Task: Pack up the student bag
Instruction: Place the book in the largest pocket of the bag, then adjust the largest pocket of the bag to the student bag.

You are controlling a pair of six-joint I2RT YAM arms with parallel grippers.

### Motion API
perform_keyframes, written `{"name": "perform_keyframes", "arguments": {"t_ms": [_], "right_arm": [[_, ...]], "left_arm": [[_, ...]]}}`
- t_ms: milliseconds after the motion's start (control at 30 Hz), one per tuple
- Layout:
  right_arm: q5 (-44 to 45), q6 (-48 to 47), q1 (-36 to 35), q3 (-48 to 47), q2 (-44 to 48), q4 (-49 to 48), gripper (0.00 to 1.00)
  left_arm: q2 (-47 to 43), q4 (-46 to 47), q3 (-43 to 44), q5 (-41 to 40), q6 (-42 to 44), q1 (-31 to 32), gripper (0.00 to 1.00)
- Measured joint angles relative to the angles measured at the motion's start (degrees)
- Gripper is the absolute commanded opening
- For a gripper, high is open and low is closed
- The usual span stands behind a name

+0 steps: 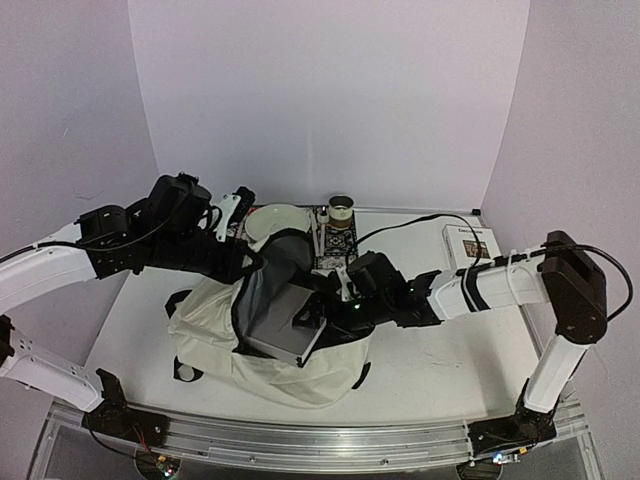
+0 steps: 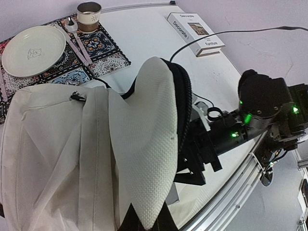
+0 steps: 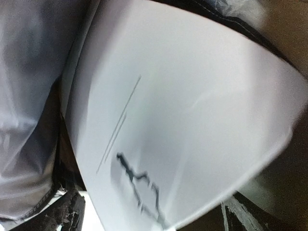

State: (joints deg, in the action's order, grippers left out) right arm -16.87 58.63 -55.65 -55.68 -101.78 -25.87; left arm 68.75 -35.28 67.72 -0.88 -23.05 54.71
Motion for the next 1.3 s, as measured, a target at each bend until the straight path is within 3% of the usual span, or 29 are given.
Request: {"name": "perform_keyframes", "arguments": {"t_ms": [267, 833, 1300], "right_arm": [[-0.30, -6.01, -0.29, -0.42, 6.32, 8.74, 0.98], [-9.40, -23.83, -4.71, -3.76, 6.38, 27.71, 0.98], [-18.47, -36.95, -7.79, -6.05, 11.40, 36.40, 0.94]], "left_arm": [[2.76, 1.54, 0.00, -3.58, -0.90, 0.03, 0.00], [10.59, 2.56, 2.96, -7.56, 0.13, -0.04, 0.00], [14.95, 2.83, 3.16, -10.39, 0.51, -0.82, 0.00]]}}
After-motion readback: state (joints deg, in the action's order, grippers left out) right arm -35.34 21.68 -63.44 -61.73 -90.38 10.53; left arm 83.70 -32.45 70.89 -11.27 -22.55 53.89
